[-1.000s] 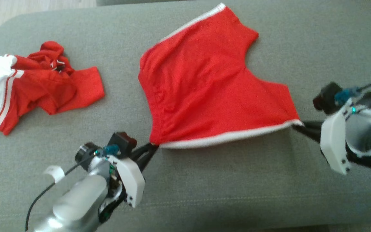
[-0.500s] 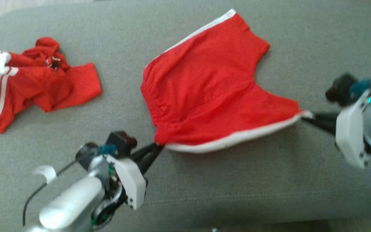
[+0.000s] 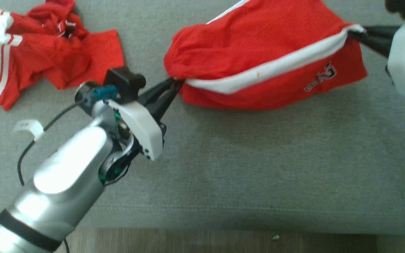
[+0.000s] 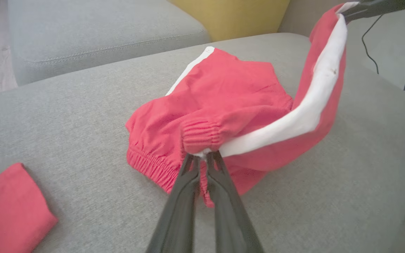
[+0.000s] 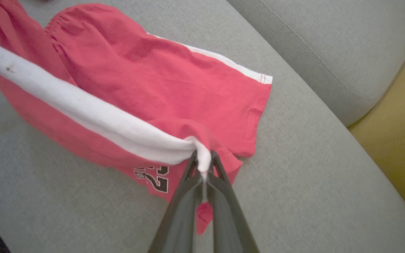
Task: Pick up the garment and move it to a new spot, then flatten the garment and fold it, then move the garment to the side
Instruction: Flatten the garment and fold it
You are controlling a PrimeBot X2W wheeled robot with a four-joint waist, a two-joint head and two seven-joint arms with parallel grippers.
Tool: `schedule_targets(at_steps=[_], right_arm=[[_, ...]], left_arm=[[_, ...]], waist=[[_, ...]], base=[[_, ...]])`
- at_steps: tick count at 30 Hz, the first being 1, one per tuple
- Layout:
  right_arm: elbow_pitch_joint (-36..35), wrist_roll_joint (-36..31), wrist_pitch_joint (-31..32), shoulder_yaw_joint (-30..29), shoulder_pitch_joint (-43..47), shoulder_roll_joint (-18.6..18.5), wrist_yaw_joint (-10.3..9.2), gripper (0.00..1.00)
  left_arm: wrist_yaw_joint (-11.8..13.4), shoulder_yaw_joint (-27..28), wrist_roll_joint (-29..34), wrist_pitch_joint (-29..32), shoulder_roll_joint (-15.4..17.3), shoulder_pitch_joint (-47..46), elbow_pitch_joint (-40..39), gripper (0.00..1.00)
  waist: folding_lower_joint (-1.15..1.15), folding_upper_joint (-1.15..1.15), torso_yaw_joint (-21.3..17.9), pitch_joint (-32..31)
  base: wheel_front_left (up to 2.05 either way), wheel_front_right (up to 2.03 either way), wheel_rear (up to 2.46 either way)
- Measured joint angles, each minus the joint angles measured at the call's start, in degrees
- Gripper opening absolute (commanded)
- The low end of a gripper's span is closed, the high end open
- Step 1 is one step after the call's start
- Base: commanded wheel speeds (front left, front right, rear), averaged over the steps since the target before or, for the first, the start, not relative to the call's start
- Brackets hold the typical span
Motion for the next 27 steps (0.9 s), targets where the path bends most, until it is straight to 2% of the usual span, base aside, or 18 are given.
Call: schedule_targets(at_steps=[10, 21, 27], right_arm=[[4.97, -0.81, 1.46, 0.48, -8.09, 2.11, 0.00, 0.00], [9.82, -7.24, 2.87, 0.51, -13.10, 3.41, 0.00, 0.00], [12.28, -9.21, 1.98, 0.52, -14.15, 4.61, 0.00, 0.00]], left_arm=[[-1.52, 0.44, 0.01, -0.55, -3.64, -7.04, 4.89, 0.00], [-2.14, 0.38, 0.11, -2.03, -7.84, -13.50, 11.05, 0.00], [-2.48, -0.12, 0.65, -2.79, -9.12, -15.68, 13.23, 0.00]], waist=[[0.01, 0.00, 3.62, 6.63], [0.01, 0.00, 6.71, 12.09], [0.01, 0.00, 7.42, 13.82]], base=[[0.00, 0.00, 0.00], [0.00, 0.00, 0.00], [0.00, 0.00, 0.00]])
